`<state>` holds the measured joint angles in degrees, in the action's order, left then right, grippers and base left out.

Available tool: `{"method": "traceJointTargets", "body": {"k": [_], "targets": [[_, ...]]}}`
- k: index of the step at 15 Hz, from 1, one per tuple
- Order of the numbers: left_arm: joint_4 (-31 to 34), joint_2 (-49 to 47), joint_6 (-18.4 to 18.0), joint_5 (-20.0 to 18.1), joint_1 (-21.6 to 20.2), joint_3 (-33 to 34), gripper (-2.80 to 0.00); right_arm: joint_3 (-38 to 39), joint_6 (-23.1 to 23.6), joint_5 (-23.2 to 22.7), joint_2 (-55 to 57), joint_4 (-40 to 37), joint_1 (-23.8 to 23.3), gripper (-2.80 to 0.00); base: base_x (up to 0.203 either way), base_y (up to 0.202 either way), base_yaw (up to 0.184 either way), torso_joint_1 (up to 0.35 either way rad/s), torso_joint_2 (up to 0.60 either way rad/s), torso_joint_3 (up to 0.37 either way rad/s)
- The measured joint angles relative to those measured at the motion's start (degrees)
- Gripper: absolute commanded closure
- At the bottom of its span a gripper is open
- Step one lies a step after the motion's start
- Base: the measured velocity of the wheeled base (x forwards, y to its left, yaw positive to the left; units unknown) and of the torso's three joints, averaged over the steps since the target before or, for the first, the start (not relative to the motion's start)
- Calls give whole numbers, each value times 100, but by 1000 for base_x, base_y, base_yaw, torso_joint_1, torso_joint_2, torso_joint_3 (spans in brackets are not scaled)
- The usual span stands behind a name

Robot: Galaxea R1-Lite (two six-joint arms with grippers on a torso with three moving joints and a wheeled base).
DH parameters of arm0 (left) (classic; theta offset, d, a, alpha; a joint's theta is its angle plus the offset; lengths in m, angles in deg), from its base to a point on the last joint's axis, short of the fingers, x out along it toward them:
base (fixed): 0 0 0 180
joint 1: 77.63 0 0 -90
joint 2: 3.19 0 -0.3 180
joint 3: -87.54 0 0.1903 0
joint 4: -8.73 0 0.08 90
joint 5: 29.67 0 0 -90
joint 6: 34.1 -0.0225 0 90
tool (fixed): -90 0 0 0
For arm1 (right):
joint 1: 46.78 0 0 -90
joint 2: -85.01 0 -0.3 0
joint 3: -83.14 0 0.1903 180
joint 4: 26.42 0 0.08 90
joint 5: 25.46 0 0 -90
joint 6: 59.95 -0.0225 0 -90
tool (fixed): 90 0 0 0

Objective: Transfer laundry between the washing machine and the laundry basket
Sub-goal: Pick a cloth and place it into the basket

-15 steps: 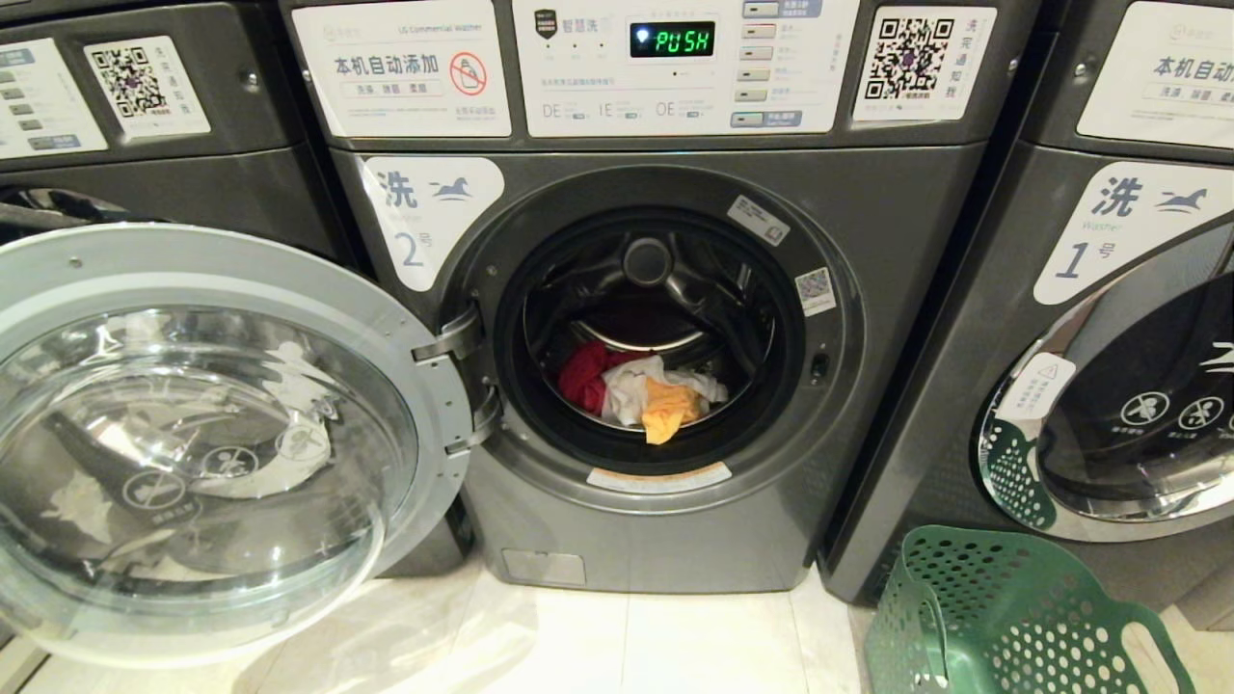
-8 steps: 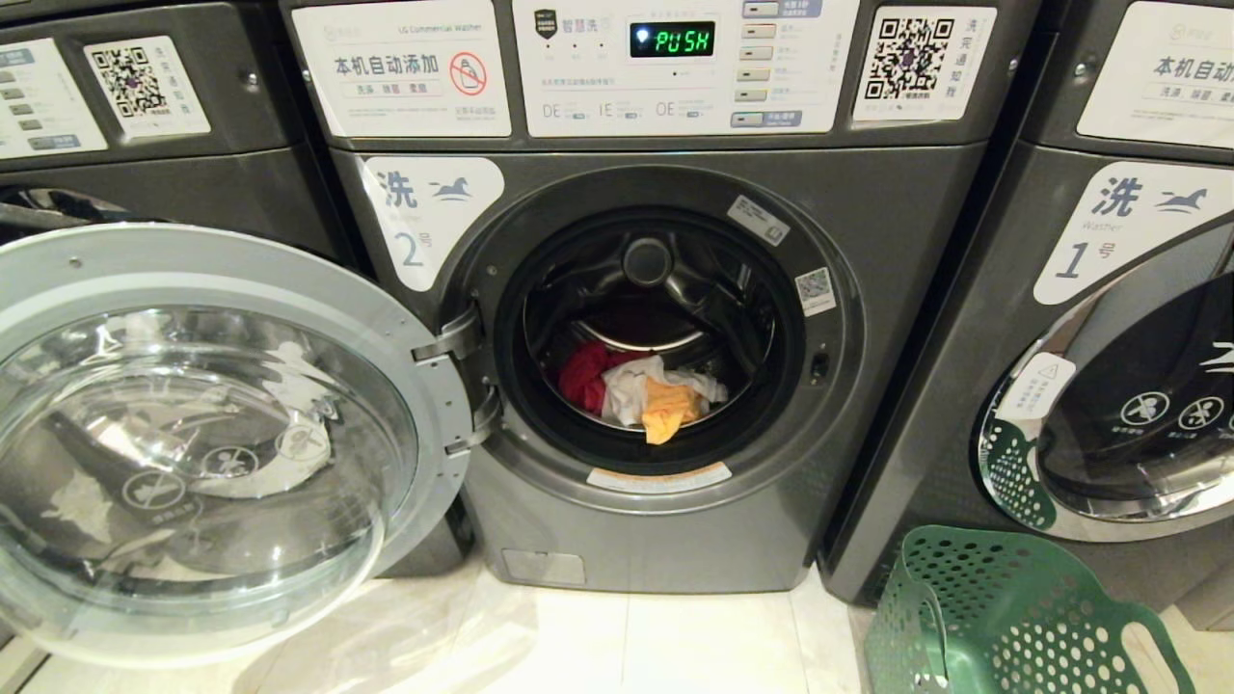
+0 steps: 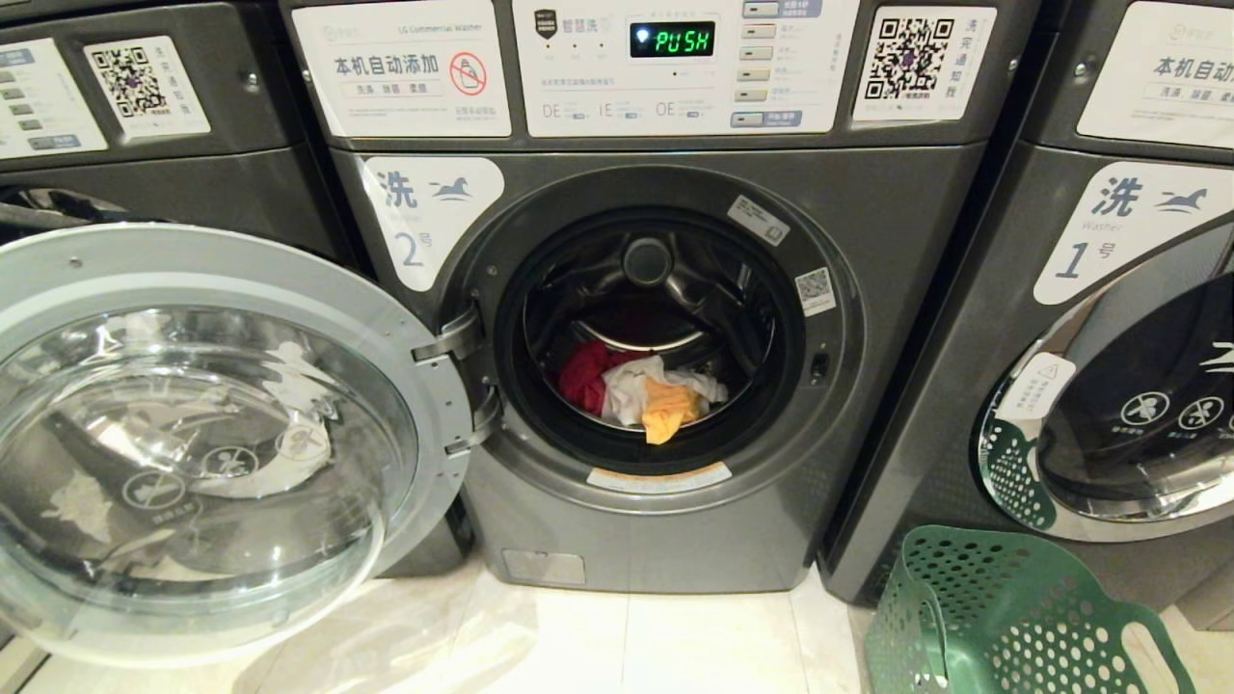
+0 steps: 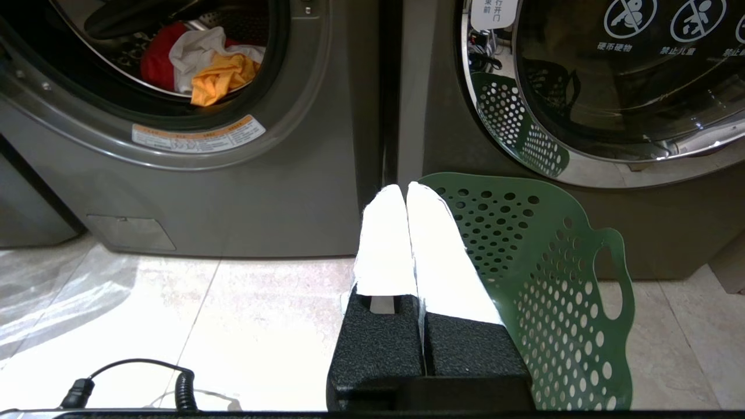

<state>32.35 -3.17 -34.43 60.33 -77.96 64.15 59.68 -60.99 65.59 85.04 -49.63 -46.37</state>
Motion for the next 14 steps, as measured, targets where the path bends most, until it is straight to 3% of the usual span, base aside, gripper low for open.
{"method": "traceJointTargets", "body": {"k": [14], "targets": [[-1,0,0,0,0,0,0,0,54,-8,0,-2,0,0,0,0,0,0,0,0]]}}
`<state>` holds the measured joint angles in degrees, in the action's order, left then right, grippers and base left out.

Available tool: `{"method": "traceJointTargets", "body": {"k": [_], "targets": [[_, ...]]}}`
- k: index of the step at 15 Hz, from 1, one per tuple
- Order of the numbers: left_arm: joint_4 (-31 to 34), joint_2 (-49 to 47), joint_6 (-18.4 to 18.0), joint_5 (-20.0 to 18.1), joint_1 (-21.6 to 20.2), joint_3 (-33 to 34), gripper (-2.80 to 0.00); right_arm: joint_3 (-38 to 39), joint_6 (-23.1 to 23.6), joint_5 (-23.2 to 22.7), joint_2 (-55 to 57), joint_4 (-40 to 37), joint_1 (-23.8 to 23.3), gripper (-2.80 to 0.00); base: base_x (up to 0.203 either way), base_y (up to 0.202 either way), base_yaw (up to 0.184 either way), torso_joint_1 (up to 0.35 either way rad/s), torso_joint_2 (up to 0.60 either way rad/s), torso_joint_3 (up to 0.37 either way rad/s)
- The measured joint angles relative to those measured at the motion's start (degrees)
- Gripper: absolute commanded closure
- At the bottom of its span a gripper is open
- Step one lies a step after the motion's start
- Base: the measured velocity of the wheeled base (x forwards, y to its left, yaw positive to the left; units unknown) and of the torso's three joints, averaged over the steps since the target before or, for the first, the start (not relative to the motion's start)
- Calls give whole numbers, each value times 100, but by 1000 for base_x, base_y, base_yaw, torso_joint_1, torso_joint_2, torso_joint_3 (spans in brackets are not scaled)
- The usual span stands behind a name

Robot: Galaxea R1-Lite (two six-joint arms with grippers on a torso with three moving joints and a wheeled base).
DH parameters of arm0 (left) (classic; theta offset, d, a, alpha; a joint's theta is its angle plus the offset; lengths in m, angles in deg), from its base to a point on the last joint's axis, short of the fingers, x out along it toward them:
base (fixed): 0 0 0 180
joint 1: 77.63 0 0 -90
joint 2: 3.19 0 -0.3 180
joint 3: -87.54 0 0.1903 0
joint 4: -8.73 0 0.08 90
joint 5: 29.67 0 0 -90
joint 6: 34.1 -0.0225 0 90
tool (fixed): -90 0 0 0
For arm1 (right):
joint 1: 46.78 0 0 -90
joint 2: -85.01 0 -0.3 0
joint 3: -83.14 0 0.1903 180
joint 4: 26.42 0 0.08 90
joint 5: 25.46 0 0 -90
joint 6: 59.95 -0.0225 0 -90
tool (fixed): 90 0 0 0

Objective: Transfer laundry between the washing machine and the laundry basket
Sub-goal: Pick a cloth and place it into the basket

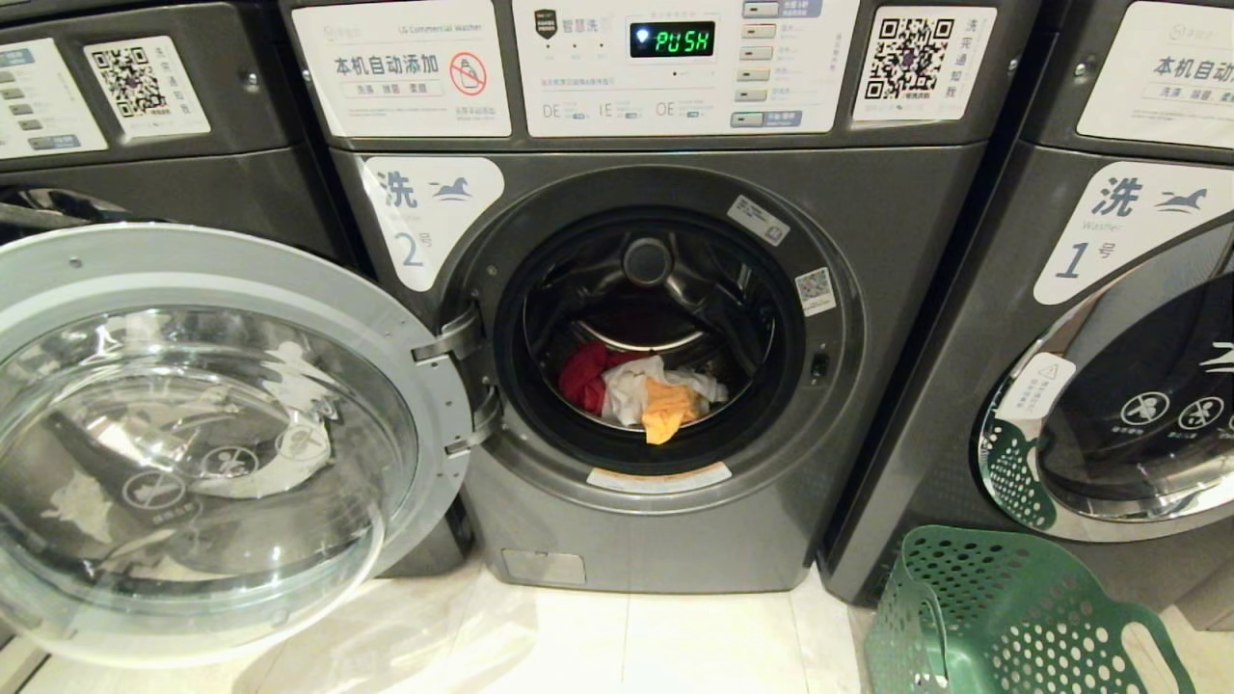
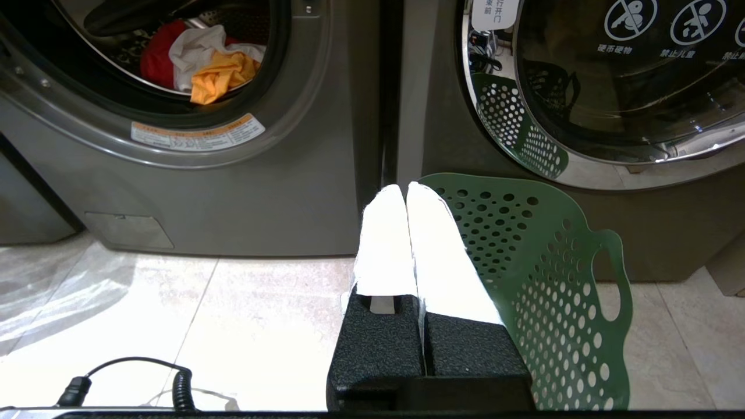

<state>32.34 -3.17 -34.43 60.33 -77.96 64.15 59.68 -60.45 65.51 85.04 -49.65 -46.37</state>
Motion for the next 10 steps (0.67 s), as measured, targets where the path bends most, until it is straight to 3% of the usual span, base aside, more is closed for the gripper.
{"method": "traceJointTargets", "body": {"k": [4,6,10], "targets": [[1,0,-2,0,0,0,0,-184,339,-21,12,-178,0,0,0,0,0,0,0,0],[1,0,0,0,0,0,0,-779,539,-69,154,-378,0,0,0,0,0,0,0,0],[2,0,-1,0,0,0,0,-1946,452,-123,1403,-475,5,0,0,0,0,0,0,0]]}}
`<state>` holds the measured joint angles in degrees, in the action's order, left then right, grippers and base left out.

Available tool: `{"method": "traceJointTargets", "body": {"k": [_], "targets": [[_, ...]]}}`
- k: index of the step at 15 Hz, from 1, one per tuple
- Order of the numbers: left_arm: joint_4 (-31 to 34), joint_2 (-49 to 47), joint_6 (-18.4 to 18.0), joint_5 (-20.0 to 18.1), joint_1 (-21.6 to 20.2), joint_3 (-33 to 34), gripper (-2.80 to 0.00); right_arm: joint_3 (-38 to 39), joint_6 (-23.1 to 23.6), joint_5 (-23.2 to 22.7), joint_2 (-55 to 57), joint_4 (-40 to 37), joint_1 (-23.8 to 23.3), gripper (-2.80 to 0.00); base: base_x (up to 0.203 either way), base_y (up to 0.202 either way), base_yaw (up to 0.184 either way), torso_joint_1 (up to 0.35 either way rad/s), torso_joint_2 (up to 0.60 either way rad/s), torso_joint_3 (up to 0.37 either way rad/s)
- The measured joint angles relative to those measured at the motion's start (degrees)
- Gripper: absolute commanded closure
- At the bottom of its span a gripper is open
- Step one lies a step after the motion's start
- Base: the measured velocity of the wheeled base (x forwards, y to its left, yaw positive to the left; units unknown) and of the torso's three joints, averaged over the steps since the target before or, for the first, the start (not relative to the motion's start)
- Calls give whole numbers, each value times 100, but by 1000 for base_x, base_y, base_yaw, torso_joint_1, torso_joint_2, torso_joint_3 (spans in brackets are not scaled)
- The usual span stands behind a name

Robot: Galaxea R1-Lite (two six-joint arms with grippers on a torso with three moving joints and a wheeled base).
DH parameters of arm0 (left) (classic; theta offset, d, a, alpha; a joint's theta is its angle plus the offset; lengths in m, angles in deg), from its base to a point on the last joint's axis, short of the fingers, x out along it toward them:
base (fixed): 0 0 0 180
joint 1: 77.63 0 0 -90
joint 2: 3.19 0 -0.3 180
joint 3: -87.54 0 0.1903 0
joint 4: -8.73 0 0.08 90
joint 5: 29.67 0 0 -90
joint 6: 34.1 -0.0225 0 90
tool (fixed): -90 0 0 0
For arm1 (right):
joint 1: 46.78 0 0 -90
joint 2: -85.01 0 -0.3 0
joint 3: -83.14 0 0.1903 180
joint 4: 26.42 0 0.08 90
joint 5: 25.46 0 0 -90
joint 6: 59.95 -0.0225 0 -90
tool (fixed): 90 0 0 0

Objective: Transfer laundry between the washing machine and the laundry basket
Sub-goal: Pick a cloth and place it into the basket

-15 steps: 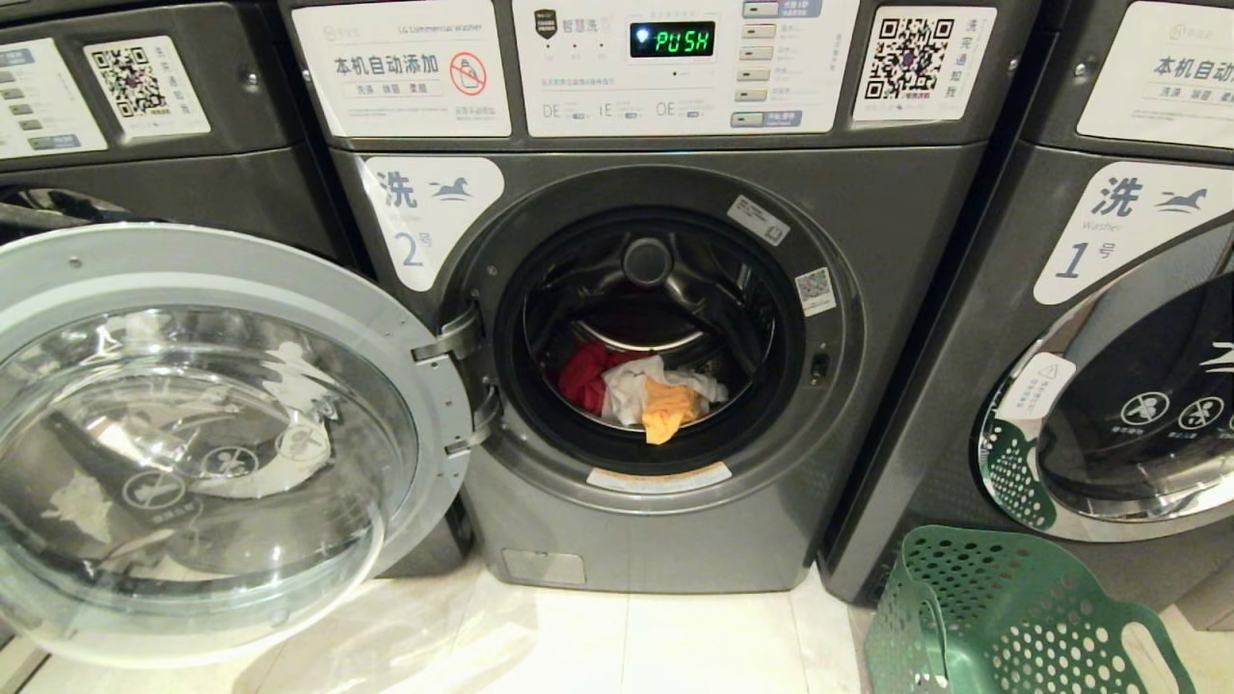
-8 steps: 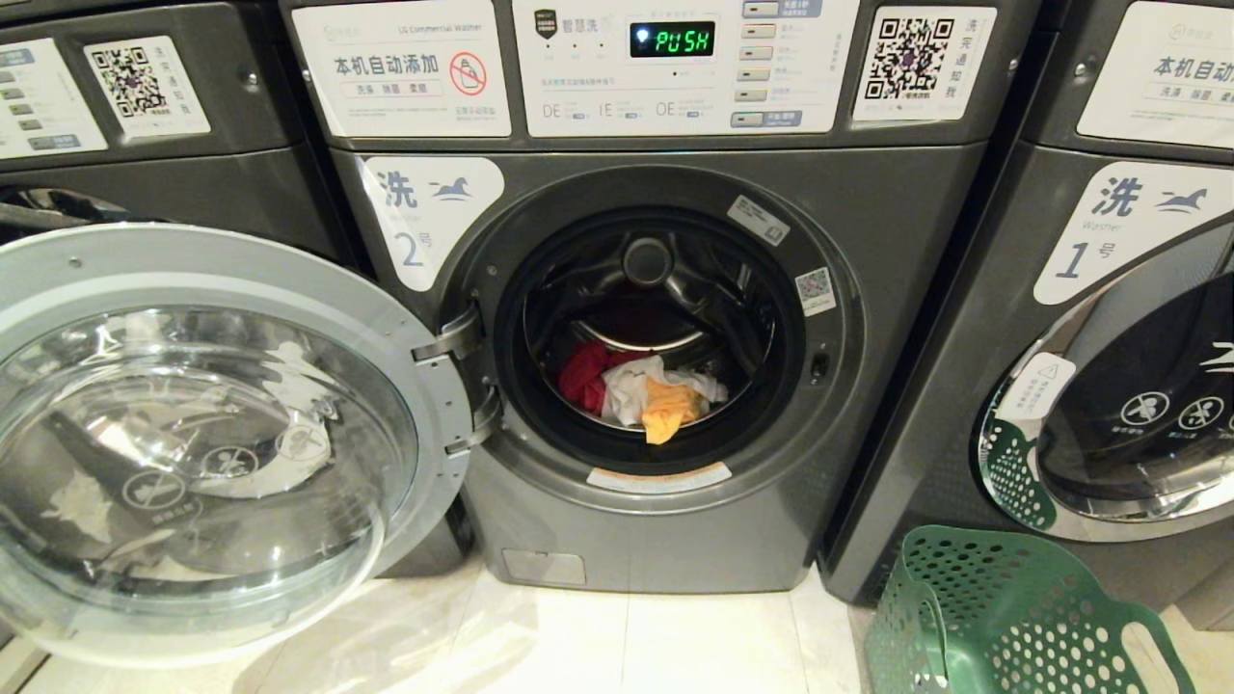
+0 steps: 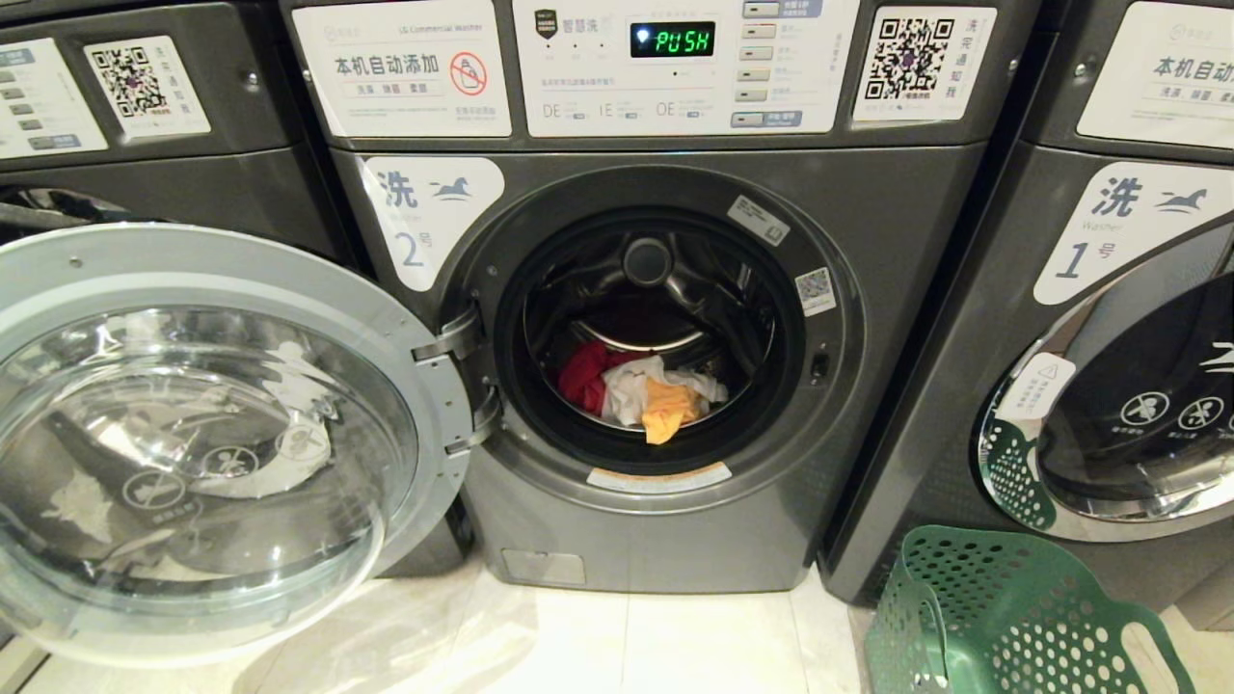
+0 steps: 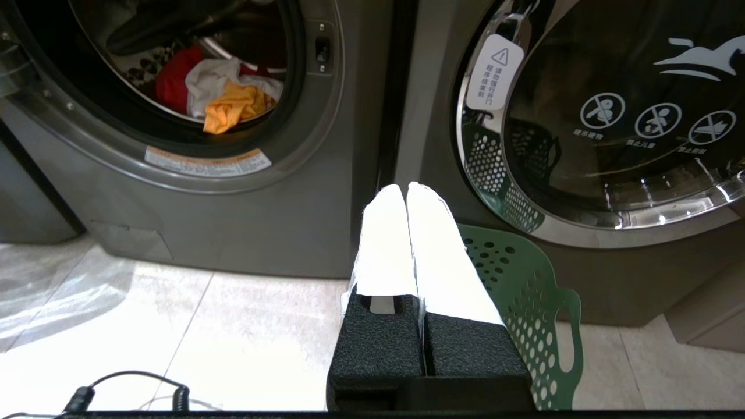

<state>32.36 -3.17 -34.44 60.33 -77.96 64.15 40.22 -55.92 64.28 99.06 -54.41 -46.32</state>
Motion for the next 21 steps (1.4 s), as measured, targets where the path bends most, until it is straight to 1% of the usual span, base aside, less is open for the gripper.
{"method": "traceJointTargets", "body": {"k": [2,4,6,9,12,16,21], "targets": [[-1,0,-1,0,0,0,0,-317,-18,-31,671,5,5,0,0,0,0,0,0,0],[-1,0,-1,0,0,0,0,-241,-18,-64,883,0,5,0,0,0,0,0,0,0],[1,0,0,0,0,0,0,182,31,-64,612,-57,5,0,0,0,0,0,0,0],[-1,0,1,0,1,0,0,1003,126,-62,-318,-306,5,0,0,0,0,0,0,0],[-4,0,1,0,2,0,0,1403,175,-58,-1052,-707,0,0,0,0,0,0,0,0],[-3,0,1,0,0,0,0,1729,100,-48,-1323,-3,-5,0,0,0,0,0,0,0],[-3,0,0,0,0,0,0,1770,92,-48,-1389,40,-5,0,0,0,0,0,0,0]]}}
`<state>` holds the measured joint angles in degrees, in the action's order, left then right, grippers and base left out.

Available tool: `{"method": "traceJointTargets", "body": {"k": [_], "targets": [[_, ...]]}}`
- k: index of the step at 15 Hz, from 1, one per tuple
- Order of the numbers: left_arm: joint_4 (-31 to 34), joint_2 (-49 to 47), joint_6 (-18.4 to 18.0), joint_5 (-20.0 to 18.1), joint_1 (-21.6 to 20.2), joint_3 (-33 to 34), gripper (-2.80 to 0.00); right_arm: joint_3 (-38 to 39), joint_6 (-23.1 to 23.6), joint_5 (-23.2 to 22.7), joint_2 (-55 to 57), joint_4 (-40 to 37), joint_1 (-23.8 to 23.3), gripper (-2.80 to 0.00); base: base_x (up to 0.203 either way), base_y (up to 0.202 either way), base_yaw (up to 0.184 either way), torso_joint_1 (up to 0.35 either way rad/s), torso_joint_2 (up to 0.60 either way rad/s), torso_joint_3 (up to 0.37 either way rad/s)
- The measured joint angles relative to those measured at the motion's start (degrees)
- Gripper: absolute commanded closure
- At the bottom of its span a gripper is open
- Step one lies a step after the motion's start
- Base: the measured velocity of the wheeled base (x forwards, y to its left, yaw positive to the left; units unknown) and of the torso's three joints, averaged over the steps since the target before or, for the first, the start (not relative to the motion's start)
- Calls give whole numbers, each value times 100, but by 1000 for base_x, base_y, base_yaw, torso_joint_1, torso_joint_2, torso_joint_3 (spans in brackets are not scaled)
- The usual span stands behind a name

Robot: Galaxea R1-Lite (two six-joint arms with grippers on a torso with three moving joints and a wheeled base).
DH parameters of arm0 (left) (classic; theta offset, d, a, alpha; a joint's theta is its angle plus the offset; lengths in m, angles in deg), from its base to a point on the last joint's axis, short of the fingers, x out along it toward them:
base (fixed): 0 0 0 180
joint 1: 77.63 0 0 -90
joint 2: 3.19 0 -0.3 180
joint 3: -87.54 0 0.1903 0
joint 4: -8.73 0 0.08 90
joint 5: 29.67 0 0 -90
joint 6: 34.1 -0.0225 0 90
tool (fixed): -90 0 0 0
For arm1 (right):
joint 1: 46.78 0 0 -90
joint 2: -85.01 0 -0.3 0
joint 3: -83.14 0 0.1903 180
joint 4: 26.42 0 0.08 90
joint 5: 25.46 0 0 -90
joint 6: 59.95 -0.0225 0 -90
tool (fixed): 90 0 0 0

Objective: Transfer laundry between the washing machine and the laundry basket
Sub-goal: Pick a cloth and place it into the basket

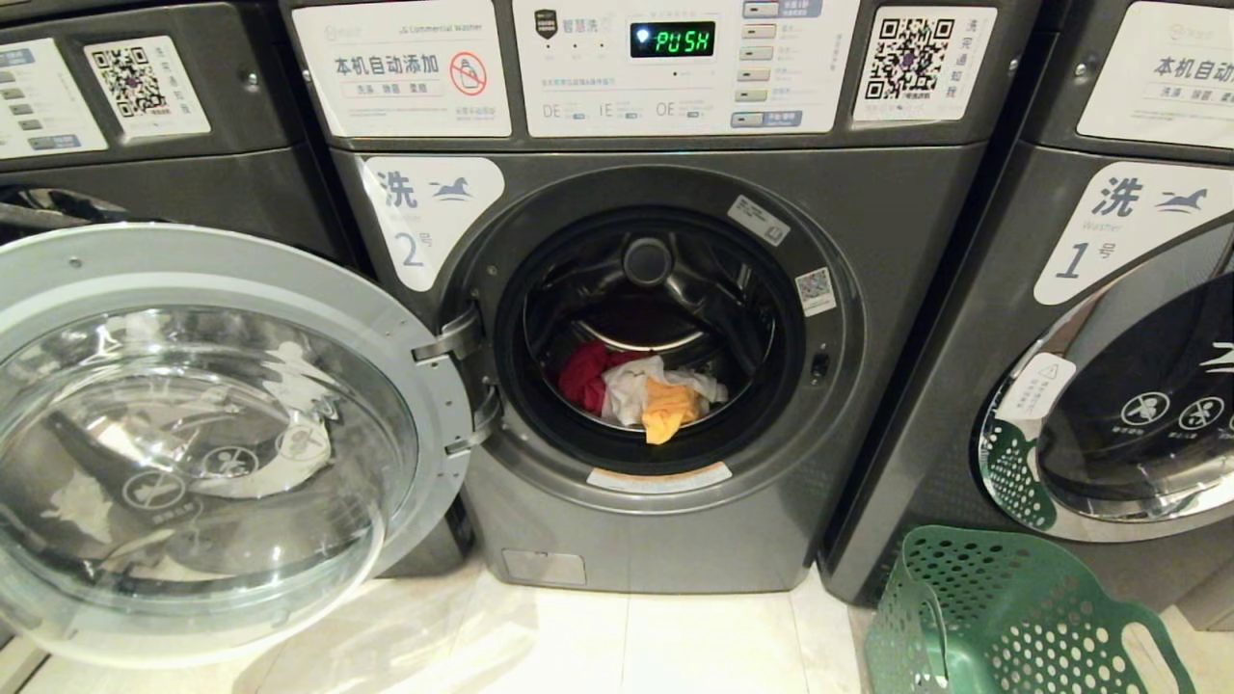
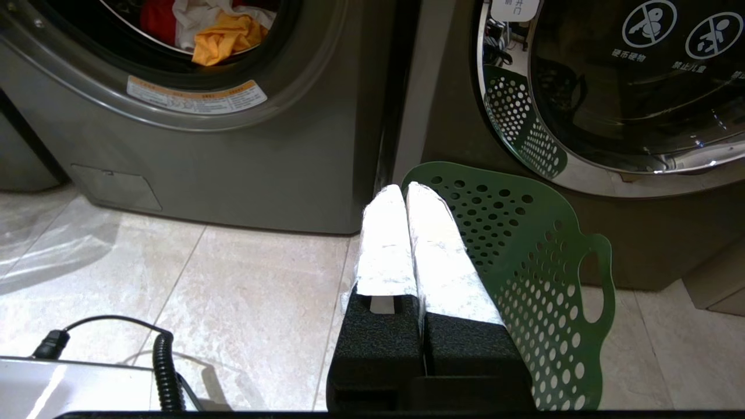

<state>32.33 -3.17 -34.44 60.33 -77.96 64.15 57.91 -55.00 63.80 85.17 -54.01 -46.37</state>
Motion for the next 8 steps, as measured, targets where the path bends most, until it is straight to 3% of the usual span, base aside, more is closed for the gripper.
{"method": "traceJointTargets", "body": {"k": [8], "targets": [[1,0,1,0,0,0,0,2,0,0,-9,-10,0,0,0,0,0,0,0,0]]}}
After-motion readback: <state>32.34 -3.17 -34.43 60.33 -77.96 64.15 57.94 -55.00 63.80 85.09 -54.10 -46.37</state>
